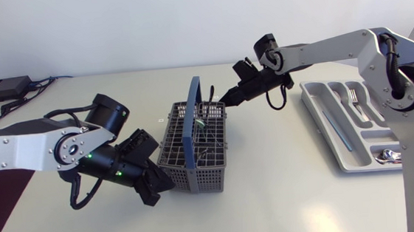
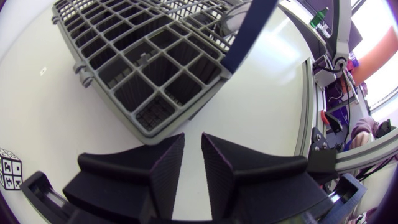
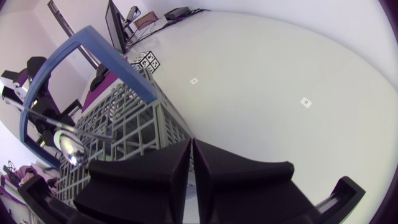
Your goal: Transfer all utensils from the basket to the drawer tray.
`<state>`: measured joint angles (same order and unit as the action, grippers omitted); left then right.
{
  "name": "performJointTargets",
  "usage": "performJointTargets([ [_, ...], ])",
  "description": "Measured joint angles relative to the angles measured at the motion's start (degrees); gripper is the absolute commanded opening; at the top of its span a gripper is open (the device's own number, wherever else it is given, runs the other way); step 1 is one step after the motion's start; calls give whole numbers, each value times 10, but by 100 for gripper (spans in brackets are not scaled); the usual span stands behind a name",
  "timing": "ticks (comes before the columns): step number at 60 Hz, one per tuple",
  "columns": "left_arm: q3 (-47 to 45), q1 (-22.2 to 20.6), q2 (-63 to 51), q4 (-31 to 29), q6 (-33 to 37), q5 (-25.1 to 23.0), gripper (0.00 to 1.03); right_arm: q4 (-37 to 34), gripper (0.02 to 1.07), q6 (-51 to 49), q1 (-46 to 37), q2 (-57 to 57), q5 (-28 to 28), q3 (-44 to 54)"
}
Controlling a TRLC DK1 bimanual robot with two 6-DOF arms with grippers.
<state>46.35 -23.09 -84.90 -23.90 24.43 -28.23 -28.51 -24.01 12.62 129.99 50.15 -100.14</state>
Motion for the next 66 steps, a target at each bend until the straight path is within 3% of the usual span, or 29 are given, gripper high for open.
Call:
performJointTargets([
  [26, 15, 83, -43, 24, -4, 7, 24, 0, 10, -65, -19, -123, 21, 185],
  [41, 94, 141, -109, 30, -4, 9, 24, -7, 10, -82, -19, -201, 16, 285],
  [66, 206, 128, -196, 45, -24, 0, 25, -12, 11, -95, -17, -285, -36, 376],
])
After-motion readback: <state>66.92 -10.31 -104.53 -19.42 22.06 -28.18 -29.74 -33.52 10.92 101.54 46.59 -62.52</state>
